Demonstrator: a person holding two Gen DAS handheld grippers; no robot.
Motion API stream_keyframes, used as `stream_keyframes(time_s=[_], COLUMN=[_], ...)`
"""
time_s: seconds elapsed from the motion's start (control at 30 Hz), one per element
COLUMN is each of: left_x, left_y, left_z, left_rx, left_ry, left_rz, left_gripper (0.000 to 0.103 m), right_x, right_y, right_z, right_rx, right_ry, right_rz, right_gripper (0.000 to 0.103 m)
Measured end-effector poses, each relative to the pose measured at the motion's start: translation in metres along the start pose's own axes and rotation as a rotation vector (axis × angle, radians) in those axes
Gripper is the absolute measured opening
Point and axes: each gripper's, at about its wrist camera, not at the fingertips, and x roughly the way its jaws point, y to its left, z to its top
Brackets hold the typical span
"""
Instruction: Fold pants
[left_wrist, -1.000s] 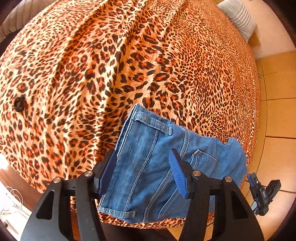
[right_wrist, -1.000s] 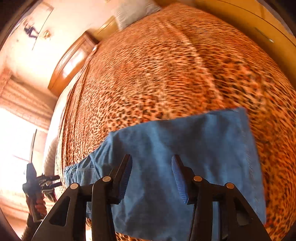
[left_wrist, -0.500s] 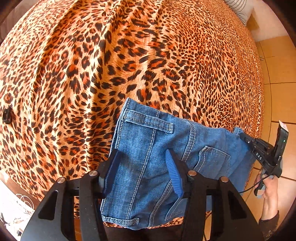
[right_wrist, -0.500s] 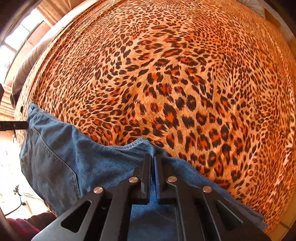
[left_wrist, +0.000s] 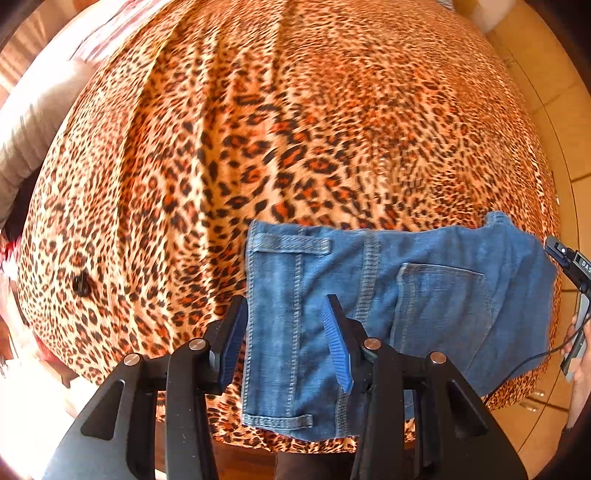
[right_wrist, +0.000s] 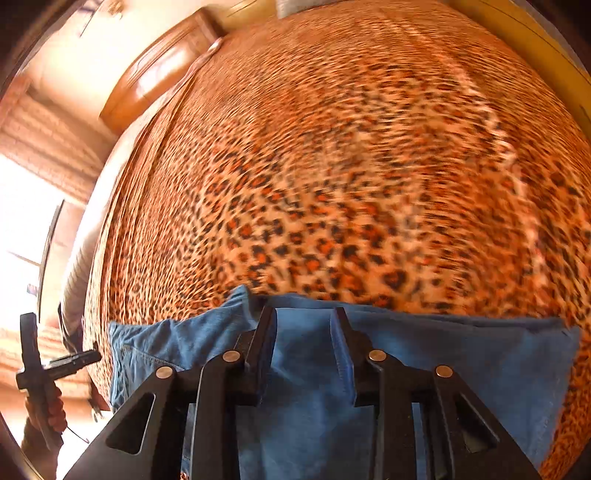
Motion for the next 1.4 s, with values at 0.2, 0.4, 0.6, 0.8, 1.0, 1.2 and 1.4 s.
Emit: stream_keyframes(time_s=[0.2,0.4,0.6,0.8,1.0,1.2,1.4], left_x=[0.006,0.057,0.099,0.112,0.088,0.027,-0.011], left_y=[-0.113,-0.235,-0.284,-0.320,-0.307,-0.223,-0.082], left_z=[0.045,0.075,0.079,0.080,0.086,0.045,-0.007], left_rx=[0.100,0.153,0.076,0.143,0.109,0.174,-0.093], left_ry=[0.061,0.192,0.258,0.176,0.143,0.048,0.051], left_rz=[-0.219,-0.268,-0.227,-0.034,-0.080,-0.092,-0.100], left_gripper=[0.059,0.059,0.059,0.011,0.010,0.044,0.044], right_x=[-0.051,-0.065,-0.033,-0.042,-0.040,-0.093,-0.093], right_y=[-0.133,-0.184,-0.182,-0.171,-0.197,-0.217,-0.219], right_z=[-0.013,-0.027,-0.022,-0.021,-0.029,-0.102,-0.163], right_rx=[0.269,0.386,0.293,0.168,0.305,0.344,0.411], right_ry=[-0.048,-0.101,-0.057,-0.096,-0.070,-0.067,-0.022], right_rz=[-0.178,-0.107,-0.056,-0.047,0.007,0.094,0.146], right_gripper=[0.037,0.051,0.051,0.016,0.026,0.049,0.049])
